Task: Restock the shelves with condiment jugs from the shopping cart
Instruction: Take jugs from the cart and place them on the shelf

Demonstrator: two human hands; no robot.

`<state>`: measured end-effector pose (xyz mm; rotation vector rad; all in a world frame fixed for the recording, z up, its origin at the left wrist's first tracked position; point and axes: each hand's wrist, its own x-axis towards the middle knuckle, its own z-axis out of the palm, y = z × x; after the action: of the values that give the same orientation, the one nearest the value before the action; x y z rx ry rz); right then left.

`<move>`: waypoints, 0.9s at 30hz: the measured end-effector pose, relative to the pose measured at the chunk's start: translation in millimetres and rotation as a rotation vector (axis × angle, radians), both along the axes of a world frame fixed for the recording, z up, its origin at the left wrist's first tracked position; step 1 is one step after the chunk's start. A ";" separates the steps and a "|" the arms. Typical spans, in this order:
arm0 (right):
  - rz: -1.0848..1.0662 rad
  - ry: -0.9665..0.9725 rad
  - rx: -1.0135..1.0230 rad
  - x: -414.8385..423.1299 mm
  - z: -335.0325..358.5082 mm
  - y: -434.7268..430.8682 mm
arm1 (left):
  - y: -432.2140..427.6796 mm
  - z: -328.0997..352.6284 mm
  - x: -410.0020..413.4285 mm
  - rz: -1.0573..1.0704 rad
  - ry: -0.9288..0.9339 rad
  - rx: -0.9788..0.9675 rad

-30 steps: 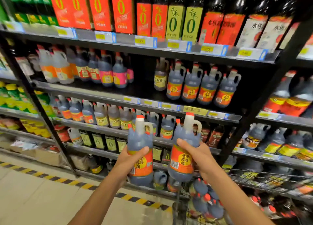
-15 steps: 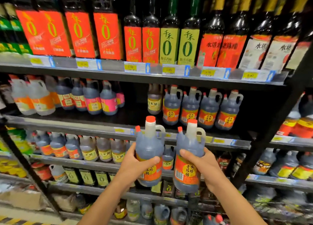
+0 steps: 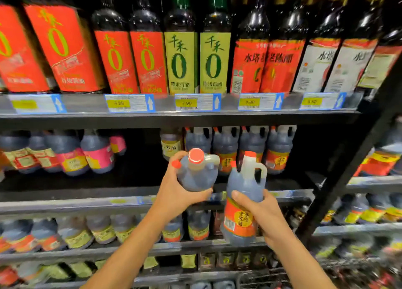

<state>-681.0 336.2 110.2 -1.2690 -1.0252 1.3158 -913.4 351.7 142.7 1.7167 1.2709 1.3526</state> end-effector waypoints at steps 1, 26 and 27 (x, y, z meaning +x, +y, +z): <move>-0.003 0.002 0.005 1.1 0.8 0.0 | 5.4 2.1 0.1 -0.003 -0.005 0.015; -0.073 0.014 -0.020 -13.4 -1.9 -4.4 | 76.5 -37.0 -2.8 -0.020 -0.019 -0.411; -0.069 0.012 -0.026 -13.2 -3.2 -4.8 | 75.4 -39.2 -5.2 -0.022 -0.004 -0.405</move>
<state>-694.1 331.5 107.1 -1.3030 -0.9501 1.2862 -918.6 427.1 103.4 1.4395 1.4066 0.9999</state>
